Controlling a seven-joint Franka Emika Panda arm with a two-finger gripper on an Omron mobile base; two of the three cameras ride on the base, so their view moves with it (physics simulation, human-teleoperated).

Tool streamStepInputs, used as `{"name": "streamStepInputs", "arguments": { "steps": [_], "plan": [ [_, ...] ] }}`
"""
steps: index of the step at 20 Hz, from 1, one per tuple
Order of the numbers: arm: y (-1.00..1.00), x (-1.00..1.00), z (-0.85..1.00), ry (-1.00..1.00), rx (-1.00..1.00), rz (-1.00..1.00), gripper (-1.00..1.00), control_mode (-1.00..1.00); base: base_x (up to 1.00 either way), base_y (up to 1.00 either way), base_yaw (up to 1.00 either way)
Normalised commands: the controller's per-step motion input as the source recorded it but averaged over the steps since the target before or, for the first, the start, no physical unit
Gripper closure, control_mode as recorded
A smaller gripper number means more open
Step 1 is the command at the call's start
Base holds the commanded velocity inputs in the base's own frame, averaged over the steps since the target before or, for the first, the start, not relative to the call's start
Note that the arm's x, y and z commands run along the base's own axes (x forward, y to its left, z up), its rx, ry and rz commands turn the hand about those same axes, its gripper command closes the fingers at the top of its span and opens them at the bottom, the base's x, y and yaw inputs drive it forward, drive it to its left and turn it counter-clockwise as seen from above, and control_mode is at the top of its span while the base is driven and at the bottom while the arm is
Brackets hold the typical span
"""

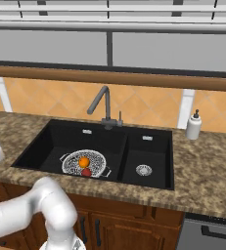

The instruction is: Put the colander in the sink, put the kiwi, orange, apple in the colander, and turn on the sink faucet and pour water over the colander.

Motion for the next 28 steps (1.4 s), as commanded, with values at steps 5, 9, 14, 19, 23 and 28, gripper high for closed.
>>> {"name": "streamStepInputs", "arguments": {
  "steps": [5,9,14,19,23,28],
  "plan": [
    [-0.84,0.01,0.35,-0.25,0.18,-0.06,1.0,-1.0,0.0,0.0,0.0],
    [-0.89,0.05,0.38,-0.09,0.2,-0.08,1.0,-1.0,0.0,0.0,0.0],
    [-0.82,0.22,0.45,-0.05,0.13,-0.07,1.0,-1.0,0.0,0.0,0.0],
    [-0.64,0.44,0.4,-0.01,0.01,-0.16,1.0,-1.0,0.0,0.0,0.0],
    [-0.54,0.58,0.18,0.0,-0.11,-0.21,1.0,-1.0,0.0,0.0,0.0],
    [-0.6,0.57,0.04,0.03,-0.15,-0.19,1.0,-1.0,0.0,0.0,0.0]
  ]
}}
